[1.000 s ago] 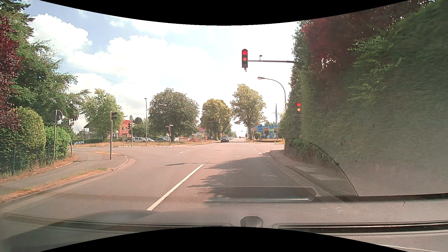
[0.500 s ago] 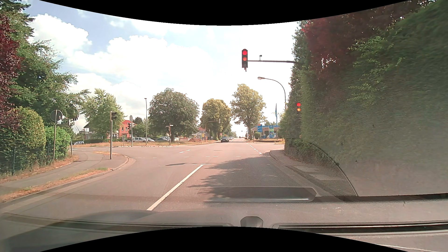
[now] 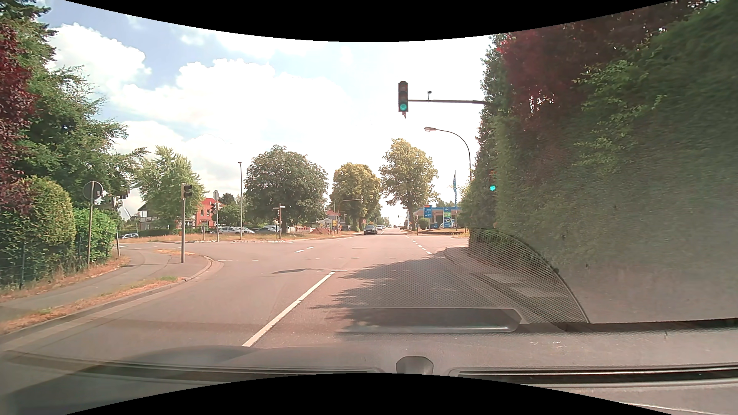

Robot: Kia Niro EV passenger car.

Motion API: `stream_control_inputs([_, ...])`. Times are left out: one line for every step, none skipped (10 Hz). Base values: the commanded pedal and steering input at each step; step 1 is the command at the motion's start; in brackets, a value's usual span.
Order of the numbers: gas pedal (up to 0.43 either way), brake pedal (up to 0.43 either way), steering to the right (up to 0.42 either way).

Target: Follow the waypoints while adhering to traffic rules and regulations

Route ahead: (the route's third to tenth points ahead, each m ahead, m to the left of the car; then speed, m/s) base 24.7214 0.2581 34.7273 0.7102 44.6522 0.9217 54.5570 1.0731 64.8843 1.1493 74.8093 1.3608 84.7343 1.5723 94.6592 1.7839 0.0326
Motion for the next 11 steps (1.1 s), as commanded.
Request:
stream_control_inputs([0.000,0.000,0.003])
stream_control_inputs([0.047,0.000,0.003])
stream_control_inputs([0.177,0.000,0.003])
stream_control_inputs([0.240,0.000,0.003])
stream_control_inputs([0.378,0.000,0.003])
stream_control_inputs([0.390,0.000,0.003])
stream_control_inputs([0.390,0.000,0.003])
stream_control_inputs([0.390,0.000,0.004])
stream_control_inputs([0.390,0.000,0.004])
stream_control_inputs([0.390,0.000,0.005])
stream_control_inputs([0.390,0.000,0.005])
